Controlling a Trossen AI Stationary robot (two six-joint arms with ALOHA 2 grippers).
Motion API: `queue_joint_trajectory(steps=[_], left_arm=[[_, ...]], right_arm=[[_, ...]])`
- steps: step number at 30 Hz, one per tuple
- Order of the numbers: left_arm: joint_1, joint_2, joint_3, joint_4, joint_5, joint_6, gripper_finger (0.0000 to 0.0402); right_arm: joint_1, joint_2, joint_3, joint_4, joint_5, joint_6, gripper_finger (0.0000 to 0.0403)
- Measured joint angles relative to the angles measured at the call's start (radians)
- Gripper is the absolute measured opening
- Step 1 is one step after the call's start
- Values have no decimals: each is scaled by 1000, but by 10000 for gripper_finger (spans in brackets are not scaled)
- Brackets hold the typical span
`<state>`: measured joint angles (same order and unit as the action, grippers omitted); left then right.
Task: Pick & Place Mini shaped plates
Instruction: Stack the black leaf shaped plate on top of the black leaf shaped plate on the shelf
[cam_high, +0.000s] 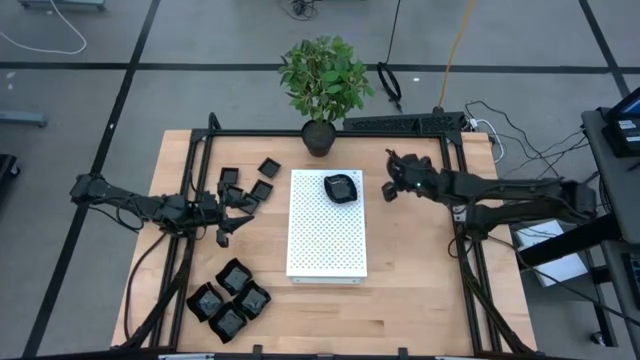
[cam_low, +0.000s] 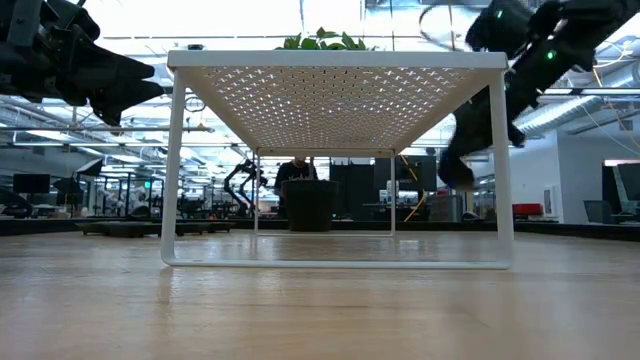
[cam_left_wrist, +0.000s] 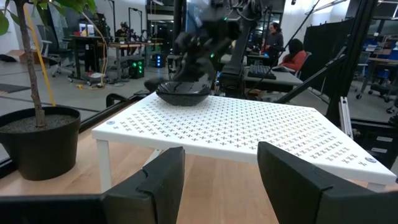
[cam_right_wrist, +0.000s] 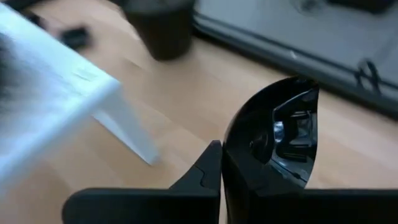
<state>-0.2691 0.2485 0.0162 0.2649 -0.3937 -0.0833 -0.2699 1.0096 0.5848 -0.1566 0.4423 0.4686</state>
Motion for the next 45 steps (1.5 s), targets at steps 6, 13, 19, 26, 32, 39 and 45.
queue_joint_trajectory(steps=[6, 13, 19, 26, 32, 39, 45], left_arm=[[0, 0, 0, 0, 0, 0, 207], [0, 0, 0, 0, 0, 0, 207], [0, 0, 0, 0, 0, 0, 207], [0, 0, 0, -1, 0, 0, 207], [0, 0, 0, -1, 0, 0, 207], [0, 0, 0, -1, 0, 0, 207], [0, 0, 0, -1, 0, 0, 207]], right_arm=[[110, 5, 157, 6, -1, -103, 0], [262, 180, 534, -168, 2, -201, 0], [348, 439, 855, -429, 5, -336, 0], [387, 656, 992, -640, 108, -426, 0], [391, 686, 995, -637, 108, -426, 0], [389, 686, 995, -643, 76, -412, 0], [390, 686, 964, -624, 27, -402, 3]])
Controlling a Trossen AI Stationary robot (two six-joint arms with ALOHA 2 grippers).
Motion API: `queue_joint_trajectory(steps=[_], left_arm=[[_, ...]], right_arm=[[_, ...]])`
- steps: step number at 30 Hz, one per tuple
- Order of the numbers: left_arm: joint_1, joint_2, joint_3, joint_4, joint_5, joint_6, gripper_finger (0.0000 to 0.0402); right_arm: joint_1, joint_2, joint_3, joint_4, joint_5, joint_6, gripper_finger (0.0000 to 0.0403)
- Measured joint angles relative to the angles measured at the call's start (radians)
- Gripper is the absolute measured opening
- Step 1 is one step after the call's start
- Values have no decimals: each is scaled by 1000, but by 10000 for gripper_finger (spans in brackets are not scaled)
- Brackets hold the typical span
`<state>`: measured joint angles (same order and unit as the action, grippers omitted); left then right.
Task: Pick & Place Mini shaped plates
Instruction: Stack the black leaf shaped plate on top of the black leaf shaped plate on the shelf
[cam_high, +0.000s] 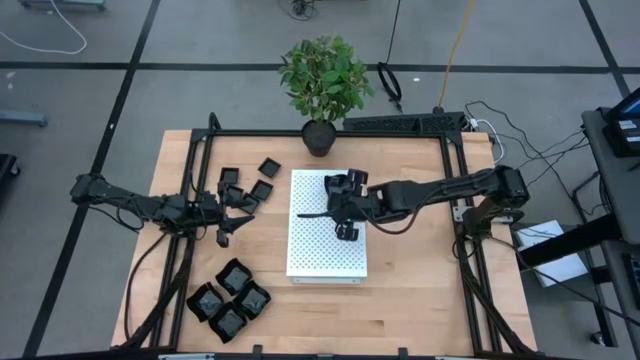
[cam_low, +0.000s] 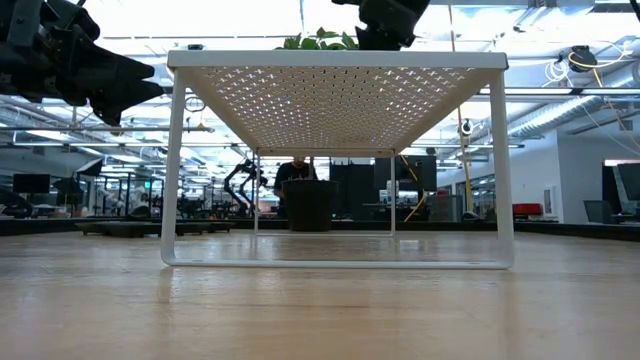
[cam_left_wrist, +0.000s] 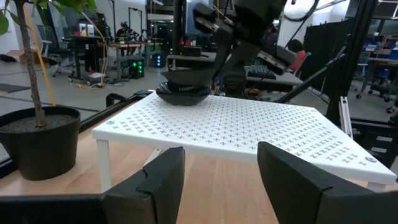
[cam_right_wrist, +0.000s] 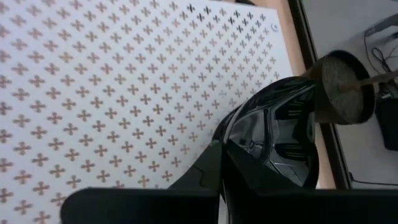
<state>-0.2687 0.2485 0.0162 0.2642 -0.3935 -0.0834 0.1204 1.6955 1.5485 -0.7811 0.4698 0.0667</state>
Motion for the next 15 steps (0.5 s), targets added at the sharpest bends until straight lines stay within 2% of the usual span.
queue_joint_trajectory(steps=[8, 15], left_arm=[[0, 0, 0, 0, 0, 0, 207], [0, 0, 0, 0, 0, 0, 207]], right_arm=[[0, 0, -17, -2, 0, 19, 3], [0, 0, -17, 1, 0, 0, 42]])
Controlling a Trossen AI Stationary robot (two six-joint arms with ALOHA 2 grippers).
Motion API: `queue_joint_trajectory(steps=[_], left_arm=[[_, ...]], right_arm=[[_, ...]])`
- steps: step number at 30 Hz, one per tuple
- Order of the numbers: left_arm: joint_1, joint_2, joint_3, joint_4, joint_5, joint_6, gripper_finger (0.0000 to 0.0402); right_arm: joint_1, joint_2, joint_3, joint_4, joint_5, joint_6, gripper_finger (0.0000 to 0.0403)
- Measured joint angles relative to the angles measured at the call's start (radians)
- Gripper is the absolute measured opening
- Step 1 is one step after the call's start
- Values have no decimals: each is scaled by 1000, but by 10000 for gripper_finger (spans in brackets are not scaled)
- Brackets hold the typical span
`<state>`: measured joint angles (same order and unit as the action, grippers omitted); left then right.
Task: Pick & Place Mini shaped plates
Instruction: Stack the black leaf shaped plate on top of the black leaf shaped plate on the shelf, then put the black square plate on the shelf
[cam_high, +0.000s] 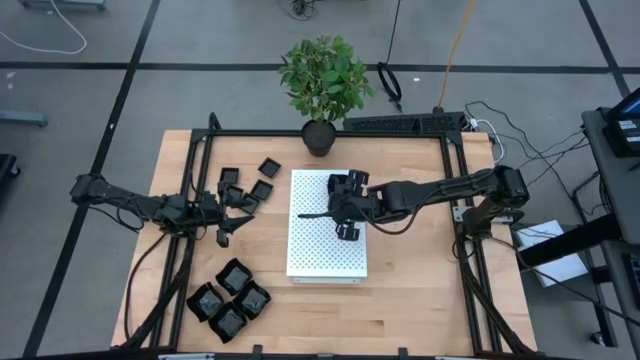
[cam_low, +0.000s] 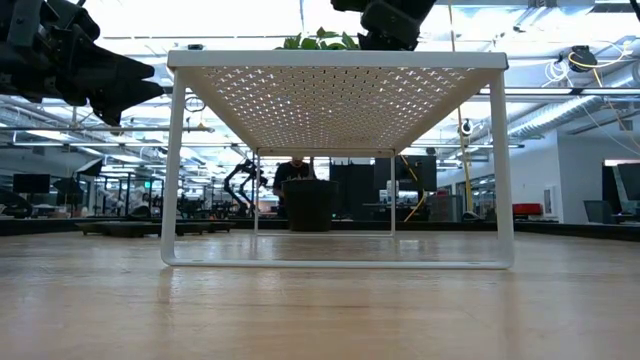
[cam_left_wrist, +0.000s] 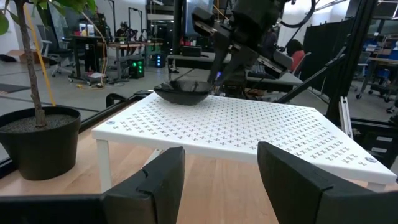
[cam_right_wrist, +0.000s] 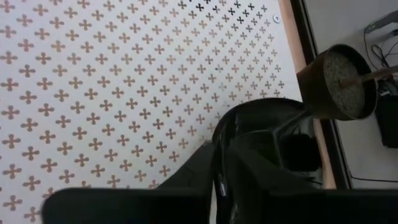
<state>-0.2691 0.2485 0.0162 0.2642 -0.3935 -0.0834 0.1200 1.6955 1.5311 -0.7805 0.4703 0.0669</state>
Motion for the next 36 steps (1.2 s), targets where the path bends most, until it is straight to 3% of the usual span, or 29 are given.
queue_joint_trajectory(steps=[8, 15, 19, 28, 36], left_arm=[[0, 0, 0, 0, 0, 0, 207], [0, 0, 0, 0, 0, 0, 207], [0, 0, 0, 0, 0, 0, 207], [0, 0, 0, 0, 0, 0, 207], [0, 0, 0, 0, 0, 0, 207]], right_arm=[[13, -47, -1, 51, 26, 8, 109], [78, -237, -51, 88, 27, 42, 122], [121, -412, -270, 292, 28, 18, 114], [131, -784, -970, 909, 26, -1, 103], [131, -1120, -1272, 992, -1, 6, 102]])
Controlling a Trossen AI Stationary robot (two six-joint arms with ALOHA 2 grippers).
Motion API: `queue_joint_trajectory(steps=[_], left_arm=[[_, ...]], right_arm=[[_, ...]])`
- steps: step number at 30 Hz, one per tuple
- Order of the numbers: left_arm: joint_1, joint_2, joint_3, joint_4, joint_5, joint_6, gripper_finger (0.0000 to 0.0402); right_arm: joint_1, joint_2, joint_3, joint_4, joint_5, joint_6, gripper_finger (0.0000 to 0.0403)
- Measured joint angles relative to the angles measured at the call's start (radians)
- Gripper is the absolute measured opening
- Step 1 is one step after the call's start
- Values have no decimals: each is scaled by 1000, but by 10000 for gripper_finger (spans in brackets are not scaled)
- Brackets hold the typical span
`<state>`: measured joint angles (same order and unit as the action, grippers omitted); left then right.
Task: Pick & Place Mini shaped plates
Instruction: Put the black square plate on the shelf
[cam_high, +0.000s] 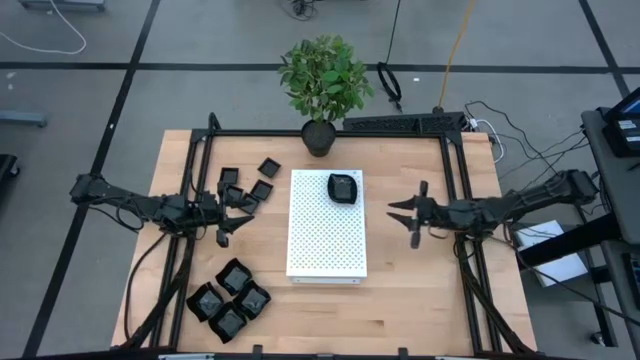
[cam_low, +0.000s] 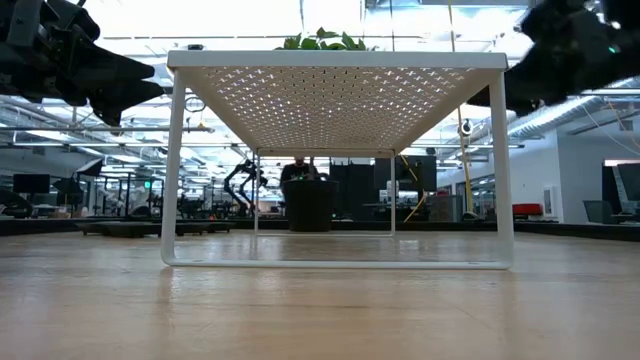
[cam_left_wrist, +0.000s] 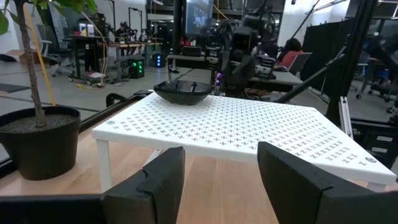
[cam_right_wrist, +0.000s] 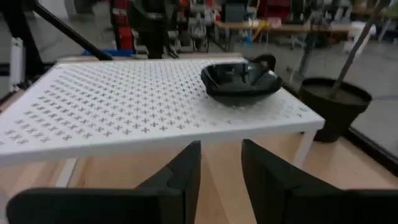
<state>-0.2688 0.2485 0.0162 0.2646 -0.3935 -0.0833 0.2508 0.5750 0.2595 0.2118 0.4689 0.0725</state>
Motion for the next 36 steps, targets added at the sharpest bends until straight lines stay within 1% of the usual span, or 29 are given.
queue_joint_trajectory(steps=[4, 8, 13, 16, 22, 26, 29, 33, 36], left_arm=[[0, 0, 0, 0, 0, 0, 207], [0, 0, 0, 0, 0, 0, 207], [0, 0, 0, 0, 0, 0, 207], [0, 0, 0, 0, 0, 0, 207], [0, 0, 0, 2, 0, 0, 207], [0, 0, 0, 15, 0, 10, 207], [0, 0, 0, 30, -3, -12, 207], [1, 0, 0, 33, -41, -44, 207], [1, 0, 0, 33, -113, -144, 207]], right_arm=[[0, -178, -72, -19, 0, -79, 102], [0, -340, -104, -99, 0, -121, 102], [0, -498, -136, -235, -25, -122, 102], [0, -562, -152, -250, -56, -128, 102], [0, -571, -179, -220, -77, -221, 102], [0, -568, -184, -221, -79, -209, 102], [0, -564, -184, -220, -81, -189, 102], [0, -562, -186, -182, -79, -190, 102], [0, -562, -188, -131, -78, -190, 102]])
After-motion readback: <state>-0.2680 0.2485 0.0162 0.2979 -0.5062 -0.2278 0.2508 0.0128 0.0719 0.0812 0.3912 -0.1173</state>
